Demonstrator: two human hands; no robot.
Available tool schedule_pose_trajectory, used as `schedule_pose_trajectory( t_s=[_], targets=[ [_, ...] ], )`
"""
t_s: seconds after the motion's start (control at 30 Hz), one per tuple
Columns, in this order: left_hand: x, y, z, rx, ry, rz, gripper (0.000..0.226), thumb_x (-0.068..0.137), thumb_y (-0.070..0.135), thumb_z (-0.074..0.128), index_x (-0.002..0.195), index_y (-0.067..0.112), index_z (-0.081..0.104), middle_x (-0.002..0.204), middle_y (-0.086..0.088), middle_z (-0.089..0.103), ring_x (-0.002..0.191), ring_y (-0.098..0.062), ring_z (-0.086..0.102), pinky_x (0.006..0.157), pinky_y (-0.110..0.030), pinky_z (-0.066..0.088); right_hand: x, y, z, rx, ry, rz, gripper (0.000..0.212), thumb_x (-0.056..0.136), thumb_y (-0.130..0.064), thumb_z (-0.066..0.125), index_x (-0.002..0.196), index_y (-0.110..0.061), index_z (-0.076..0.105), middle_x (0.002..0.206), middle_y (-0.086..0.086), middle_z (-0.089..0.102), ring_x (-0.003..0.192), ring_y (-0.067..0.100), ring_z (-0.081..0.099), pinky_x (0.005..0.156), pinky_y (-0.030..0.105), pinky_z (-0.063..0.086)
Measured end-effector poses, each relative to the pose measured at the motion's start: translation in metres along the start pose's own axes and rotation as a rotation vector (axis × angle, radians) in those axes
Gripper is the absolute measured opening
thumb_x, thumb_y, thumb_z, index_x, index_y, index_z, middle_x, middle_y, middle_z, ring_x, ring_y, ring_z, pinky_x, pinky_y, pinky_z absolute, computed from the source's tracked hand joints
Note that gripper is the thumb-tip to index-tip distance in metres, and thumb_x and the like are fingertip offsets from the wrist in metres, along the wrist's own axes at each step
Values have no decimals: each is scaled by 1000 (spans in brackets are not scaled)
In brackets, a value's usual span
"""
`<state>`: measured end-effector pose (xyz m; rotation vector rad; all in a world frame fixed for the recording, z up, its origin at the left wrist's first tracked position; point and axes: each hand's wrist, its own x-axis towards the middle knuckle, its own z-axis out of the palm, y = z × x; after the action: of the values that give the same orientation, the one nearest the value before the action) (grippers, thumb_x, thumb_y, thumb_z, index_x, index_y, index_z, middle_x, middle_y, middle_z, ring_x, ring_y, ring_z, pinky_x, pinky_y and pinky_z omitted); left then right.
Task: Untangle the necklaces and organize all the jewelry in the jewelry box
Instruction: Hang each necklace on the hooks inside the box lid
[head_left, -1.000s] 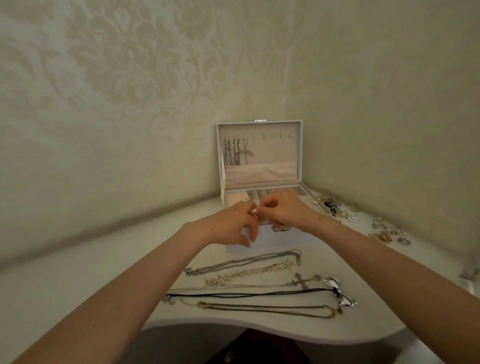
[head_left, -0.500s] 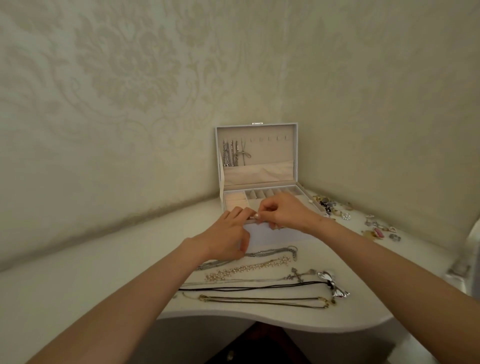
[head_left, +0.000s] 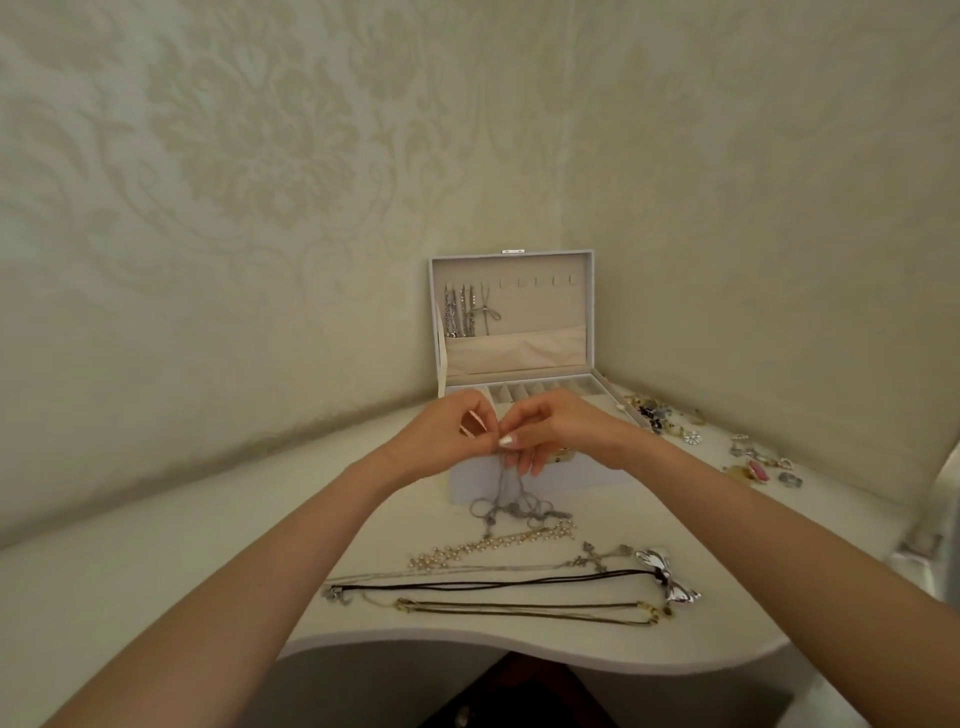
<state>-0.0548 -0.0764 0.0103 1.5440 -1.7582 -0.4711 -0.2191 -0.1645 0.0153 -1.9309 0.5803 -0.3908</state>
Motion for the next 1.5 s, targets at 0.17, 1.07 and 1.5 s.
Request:
schedule_pose_trajectory(
  t_s=[0.17, 1.07, 1.5],
  targets=[
    [0, 3, -1, -150, 34, -85, 14, 85, 7, 62, 78, 16, 54, 71, 3, 60, 71, -9, 57, 70, -20, 44, 0, -3, -4, -63, 22, 12, 3, 83, -11, 69, 82, -8, 70, 64, 4, 66, 56, 10, 60, 59, 21, 48],
    [15, 5, -22, -813, 420, -207, 23, 98, 15, 44, 86, 9, 63, 56, 3, 62, 47, -9, 58, 46, -18, 48, 10, 1, -68, 693, 506, -216, 23, 92, -6, 49, 106, -16, 65, 60, -3, 55, 44, 6, 37, 38, 16, 25],
    [57, 12, -32, -346, 405, -109, 16, 90, 10, 59, 76, 18, 61, 78, 5, 61, 73, -4, 54, 63, -10, 42, 18, 12, -66, 376, 477, -83, 22, 89, 0, 53, 96, -14, 69, 73, 3, 71, 58, 12, 56, 56, 21, 47]
  ],
)
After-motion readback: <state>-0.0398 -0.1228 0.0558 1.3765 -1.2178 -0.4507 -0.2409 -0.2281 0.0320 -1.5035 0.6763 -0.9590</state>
